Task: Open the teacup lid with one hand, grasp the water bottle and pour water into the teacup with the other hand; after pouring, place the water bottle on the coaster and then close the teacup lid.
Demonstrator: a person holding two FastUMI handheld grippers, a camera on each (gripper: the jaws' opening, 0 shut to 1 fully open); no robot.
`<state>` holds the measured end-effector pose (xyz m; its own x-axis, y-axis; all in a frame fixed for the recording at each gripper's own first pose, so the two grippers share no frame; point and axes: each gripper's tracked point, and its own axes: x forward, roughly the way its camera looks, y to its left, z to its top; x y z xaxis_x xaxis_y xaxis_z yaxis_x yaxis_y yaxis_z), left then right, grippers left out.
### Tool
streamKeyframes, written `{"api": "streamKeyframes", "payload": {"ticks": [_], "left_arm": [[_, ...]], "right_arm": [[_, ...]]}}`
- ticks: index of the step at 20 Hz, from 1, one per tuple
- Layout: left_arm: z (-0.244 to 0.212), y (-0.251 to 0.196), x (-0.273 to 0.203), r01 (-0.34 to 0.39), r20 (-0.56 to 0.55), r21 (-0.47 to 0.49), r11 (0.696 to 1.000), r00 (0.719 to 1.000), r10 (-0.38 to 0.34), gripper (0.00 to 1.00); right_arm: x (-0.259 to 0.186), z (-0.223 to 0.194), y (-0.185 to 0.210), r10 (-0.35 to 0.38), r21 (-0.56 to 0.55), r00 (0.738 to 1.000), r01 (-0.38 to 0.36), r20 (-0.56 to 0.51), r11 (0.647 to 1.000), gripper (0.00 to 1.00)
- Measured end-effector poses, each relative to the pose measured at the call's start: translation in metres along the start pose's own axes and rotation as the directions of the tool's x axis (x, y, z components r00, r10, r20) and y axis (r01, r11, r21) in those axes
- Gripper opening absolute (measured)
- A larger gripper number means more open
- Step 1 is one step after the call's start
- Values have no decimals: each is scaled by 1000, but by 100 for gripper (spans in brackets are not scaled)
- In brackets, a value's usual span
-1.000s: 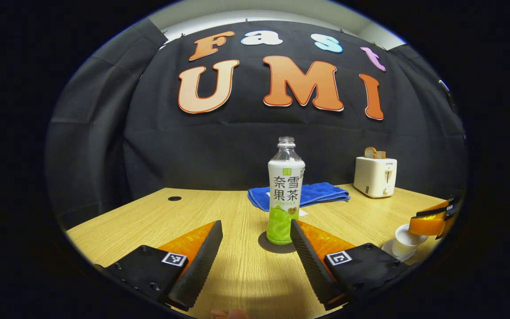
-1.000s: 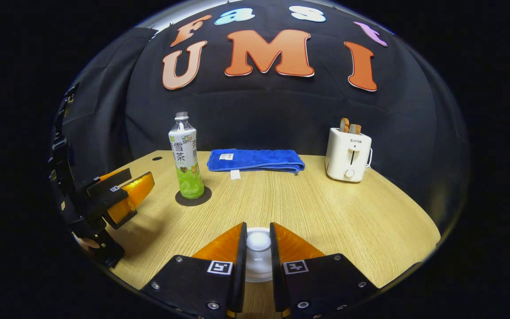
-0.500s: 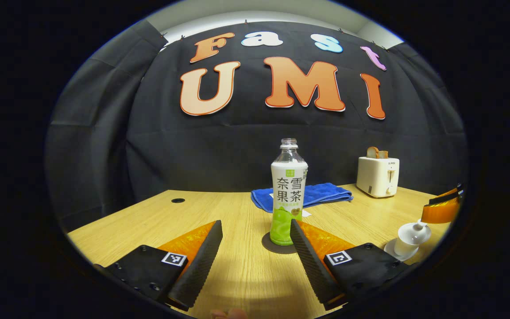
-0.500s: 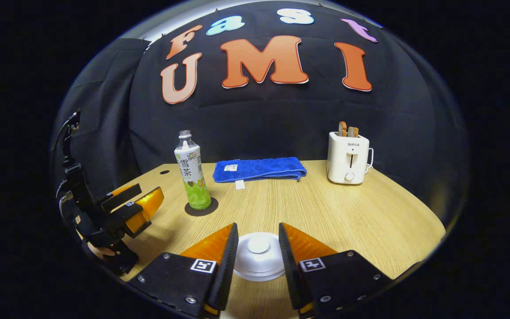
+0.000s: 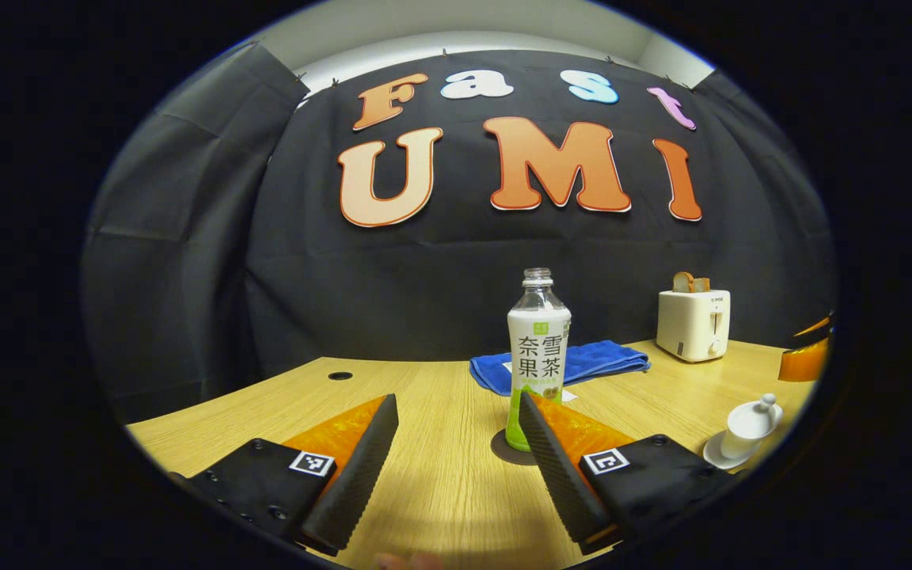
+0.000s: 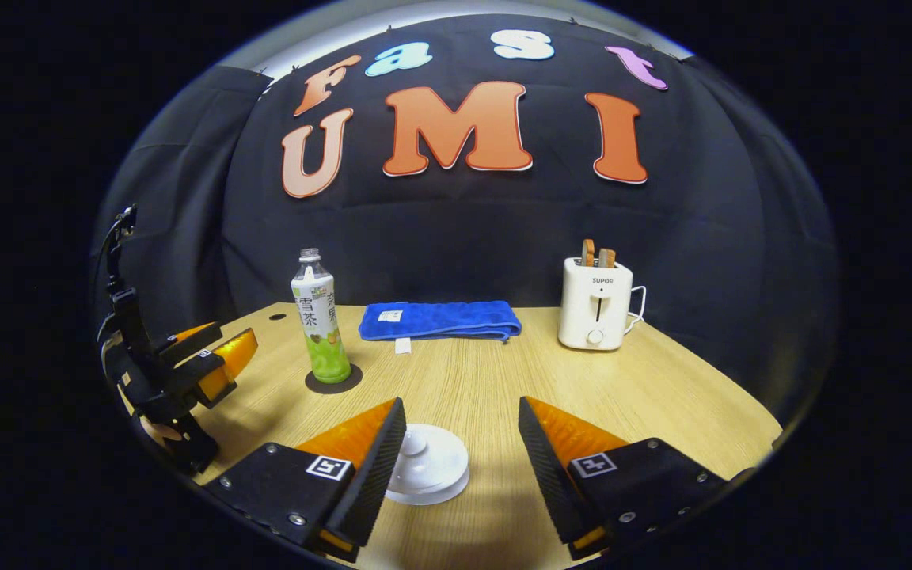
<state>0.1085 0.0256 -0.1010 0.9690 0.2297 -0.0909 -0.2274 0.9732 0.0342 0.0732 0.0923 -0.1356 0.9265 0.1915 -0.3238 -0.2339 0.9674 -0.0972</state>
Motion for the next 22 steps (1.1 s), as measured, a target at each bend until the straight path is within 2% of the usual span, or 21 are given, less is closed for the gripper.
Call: {"api": "streamKeyframes", "payload": {"ticks": [3,5,7,22], "left_arm": [[-2,-2,1,10,-7,-2,1000,1000,-10,98],[-2,-1,0,10,-9,-3,1000,1000,-10,98],[-2,-4,0,18,-9,-7,1000,1000,-18,96],[-4,-4,-2,24,-17,5,1000,1000,-24,98]], "right_arm": [[-2,-1,-2,-7,1,1000,7,10,1000,94],[-5,0,-2,-4,3,1000,4,24,1000,97],[-5,2,-3,-13,0,999,13,36,1000,97],[-8,6,4,-2,15,998,1,55,1000,97]]}}
